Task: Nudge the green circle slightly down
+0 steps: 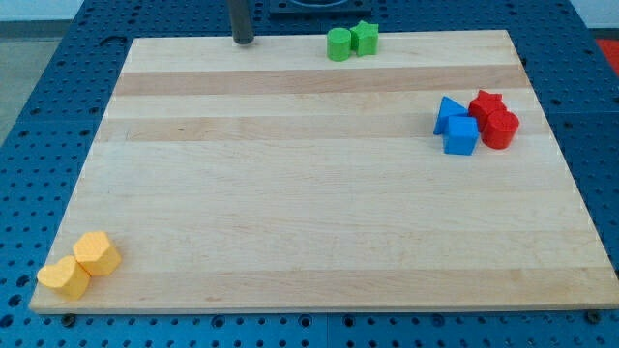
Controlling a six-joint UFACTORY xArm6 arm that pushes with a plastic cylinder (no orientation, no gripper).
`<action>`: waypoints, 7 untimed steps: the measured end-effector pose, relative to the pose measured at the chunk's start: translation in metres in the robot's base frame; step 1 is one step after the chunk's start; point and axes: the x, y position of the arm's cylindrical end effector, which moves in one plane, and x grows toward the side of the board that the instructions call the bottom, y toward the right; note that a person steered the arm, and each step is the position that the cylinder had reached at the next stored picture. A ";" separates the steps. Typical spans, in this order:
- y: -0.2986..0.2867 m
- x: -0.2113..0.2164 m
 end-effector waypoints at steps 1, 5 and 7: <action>0.007 0.000; 0.017 0.000; 0.028 0.000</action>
